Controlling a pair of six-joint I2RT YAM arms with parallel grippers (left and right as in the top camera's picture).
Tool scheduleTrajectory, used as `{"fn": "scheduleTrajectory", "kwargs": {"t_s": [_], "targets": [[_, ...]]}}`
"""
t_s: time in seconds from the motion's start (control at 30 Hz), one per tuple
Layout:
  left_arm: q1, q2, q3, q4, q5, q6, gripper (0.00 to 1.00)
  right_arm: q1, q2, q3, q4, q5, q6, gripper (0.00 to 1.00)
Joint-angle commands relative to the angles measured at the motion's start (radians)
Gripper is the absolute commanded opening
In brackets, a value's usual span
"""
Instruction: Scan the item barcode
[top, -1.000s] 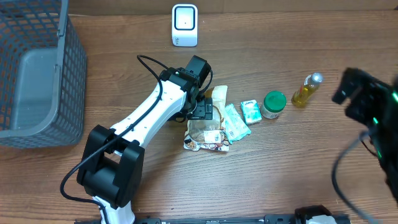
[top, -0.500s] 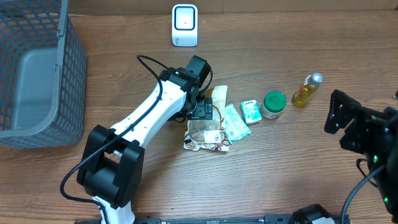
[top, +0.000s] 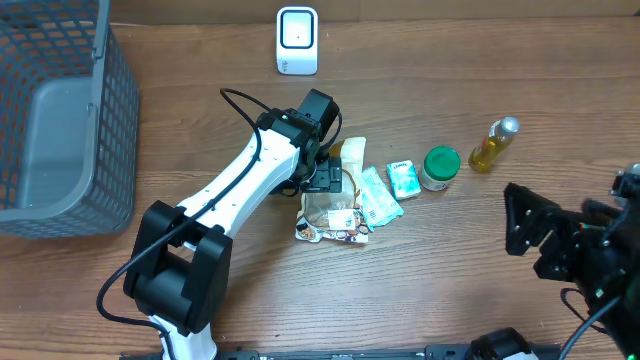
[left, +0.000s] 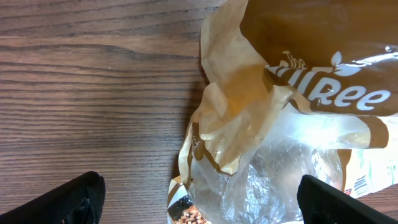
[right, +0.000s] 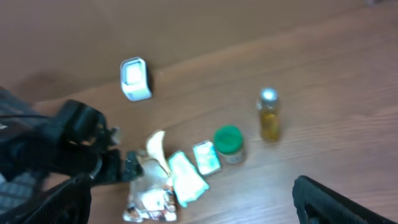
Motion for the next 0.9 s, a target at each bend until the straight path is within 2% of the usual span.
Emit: {"fn": "scheduleTrajectory", "kwargs": {"t_s": [0.0,0.17,0.27,0.43,0.63,0.87], "targets": [[0.000,-0.001,-0.008,0.004,-0.014,-0.017,1.00,0.003,-0.084,-0.129,0.096,-0.049,0.008,1.00],[0.000,-0.001,-0.008,0.004,-0.014,-0.017,1.00,0.000,-0.251,-0.406,0.296,-0.049,0.008,1.00],[0.000,-0.001,-0.008,0.004,-0.014,-0.017,1.00,-0.028,-0.376,-0.633,0.468,-0.061,0.008,1.00],[0.000,-0.001,-0.008,0.004,-0.014,-0.017,1.00,-0.064,-0.524,-0.912,0.718,-0.100,0.009,1.00],[0.000,-0.001,-0.008,0.004,-0.014,-0.017,1.00,-0.064,-0.615,-1.112,0.997,-0.114,0.008,1.00],[0.000,-0.001,-0.008,0.004,-0.014,-0.017,1.00,-0.065,-0.699,-1.253,1.284,-0.113,0.008,1.00]]}}
